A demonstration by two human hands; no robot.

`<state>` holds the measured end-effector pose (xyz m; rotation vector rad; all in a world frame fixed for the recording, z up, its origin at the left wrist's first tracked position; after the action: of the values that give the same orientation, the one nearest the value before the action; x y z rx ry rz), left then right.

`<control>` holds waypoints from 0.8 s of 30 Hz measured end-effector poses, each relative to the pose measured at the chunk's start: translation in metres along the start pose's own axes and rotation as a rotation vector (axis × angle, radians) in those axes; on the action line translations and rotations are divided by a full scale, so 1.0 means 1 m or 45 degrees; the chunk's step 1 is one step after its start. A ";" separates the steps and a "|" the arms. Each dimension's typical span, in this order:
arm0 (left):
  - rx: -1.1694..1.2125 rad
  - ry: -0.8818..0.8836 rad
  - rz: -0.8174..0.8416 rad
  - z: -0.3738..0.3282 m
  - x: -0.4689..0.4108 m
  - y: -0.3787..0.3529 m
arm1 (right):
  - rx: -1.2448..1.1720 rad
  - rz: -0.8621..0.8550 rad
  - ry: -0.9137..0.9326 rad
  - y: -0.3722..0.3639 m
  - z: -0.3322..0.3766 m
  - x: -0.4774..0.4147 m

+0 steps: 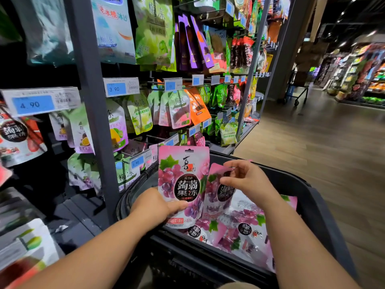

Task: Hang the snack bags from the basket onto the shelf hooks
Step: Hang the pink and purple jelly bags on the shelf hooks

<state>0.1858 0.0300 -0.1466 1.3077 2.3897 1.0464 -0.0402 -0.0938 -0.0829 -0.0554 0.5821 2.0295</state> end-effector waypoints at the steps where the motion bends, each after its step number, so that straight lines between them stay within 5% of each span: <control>1: -0.007 -0.004 -0.003 0.000 0.000 0.000 | 0.109 -0.060 0.034 0.000 0.000 -0.001; 7: -0.017 -0.009 -0.004 -0.002 0.001 0.000 | 0.722 -0.479 0.278 0.012 0.014 -0.001; 16: -0.013 0.035 0.022 -0.007 0.009 0.003 | -0.269 -0.180 -0.135 0.003 -0.044 -0.014; 21: -0.002 0.084 0.032 -0.008 0.010 0.002 | -0.121 0.180 -0.323 -0.009 -0.069 -0.006; 24: 0.030 0.075 0.038 -0.008 0.012 0.002 | -0.059 0.184 -0.307 -0.010 -0.071 -0.007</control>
<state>0.1763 0.0364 -0.1375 1.3422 2.4399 1.0824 -0.0420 -0.1260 -0.1478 0.2065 0.3967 2.1502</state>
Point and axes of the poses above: each hand's wrist, its own x-axis away from the middle knuckle, its own y-axis out of the back of the hand, z = x × y, the point moved 4 cm from there along -x, towards the middle knuckle, and after that the axes turned 9 degrees about y, right-handed, at the moved point
